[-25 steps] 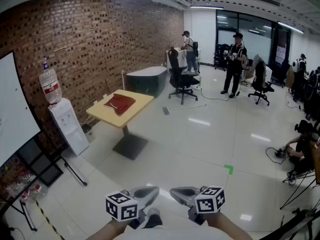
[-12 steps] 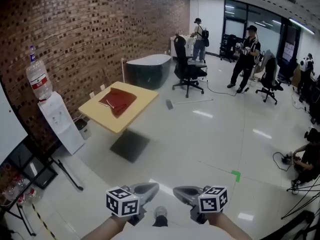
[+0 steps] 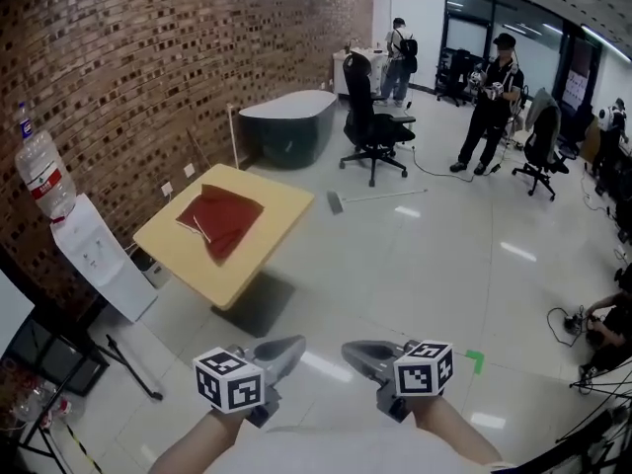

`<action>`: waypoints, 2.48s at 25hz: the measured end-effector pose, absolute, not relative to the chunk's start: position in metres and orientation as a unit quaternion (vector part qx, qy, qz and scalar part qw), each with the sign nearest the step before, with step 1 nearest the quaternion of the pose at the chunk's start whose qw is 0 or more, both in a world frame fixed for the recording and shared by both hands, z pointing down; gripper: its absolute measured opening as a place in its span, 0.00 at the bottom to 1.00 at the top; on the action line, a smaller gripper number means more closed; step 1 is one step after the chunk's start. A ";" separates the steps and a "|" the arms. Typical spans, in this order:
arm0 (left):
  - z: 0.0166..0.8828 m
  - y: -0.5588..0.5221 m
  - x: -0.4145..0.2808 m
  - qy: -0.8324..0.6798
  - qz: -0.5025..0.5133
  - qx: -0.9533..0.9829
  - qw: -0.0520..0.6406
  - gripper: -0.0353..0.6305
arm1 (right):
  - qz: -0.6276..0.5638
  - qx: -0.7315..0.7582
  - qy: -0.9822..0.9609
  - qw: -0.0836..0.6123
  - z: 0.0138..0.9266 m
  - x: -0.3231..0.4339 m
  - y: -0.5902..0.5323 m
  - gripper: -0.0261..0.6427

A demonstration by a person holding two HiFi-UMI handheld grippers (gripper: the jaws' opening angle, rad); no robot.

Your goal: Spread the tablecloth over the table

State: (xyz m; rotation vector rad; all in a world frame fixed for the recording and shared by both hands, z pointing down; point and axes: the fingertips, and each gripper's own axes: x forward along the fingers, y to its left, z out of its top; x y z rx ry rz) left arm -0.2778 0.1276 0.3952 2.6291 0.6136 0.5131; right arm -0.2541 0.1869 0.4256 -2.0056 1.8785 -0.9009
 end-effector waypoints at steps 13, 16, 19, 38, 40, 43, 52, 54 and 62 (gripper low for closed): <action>0.432 0.025 -0.151 0.085 0.169 0.956 0.225 0.06 | -0.321 -0.604 0.722 0.105 0.449 -0.099 0.079 0.04; 0.432 -0.003 -0.099 0.035 0.154 0.958 0.239 0.06 | -0.326 -0.569 0.750 0.084 0.446 -0.043 0.047 0.04; 0.430 -0.020 -0.045 -0.013 0.140 0.957 0.252 0.06 | -0.330 -0.531 0.778 0.063 0.440 0.017 0.021 0.04; 0.443 -0.168 -0.001 -0.260 0.111 0.933 0.222 0.10 | -0.371 -0.405 0.836 0.004 0.471 0.124 -0.085 0.04; 0.450 -0.195 -0.003 -0.279 0.117 0.927 0.221 0.15 | -0.374 -0.407 0.833 0.004 0.474 0.130 -0.097 0.04; 0.468 -0.238 -0.005 -0.308 0.132 0.915 0.226 0.23 | -0.382 -0.413 0.827 0.003 0.482 0.145 -0.119 0.04; 0.546 -0.339 -0.012 -0.344 0.262 0.886 0.166 0.37 | -0.422 -0.403 0.812 -0.003 0.513 0.159 -0.196 0.04; 0.566 -0.352 -0.012 -0.340 0.290 0.878 0.169 0.41 | -0.434 -0.401 0.807 -0.005 0.523 0.161 -0.209 0.04; 0.624 -0.379 -0.009 -0.316 0.330 0.861 0.224 0.52 | -0.454 -0.390 0.801 -0.015 0.546 0.157 -0.253 0.04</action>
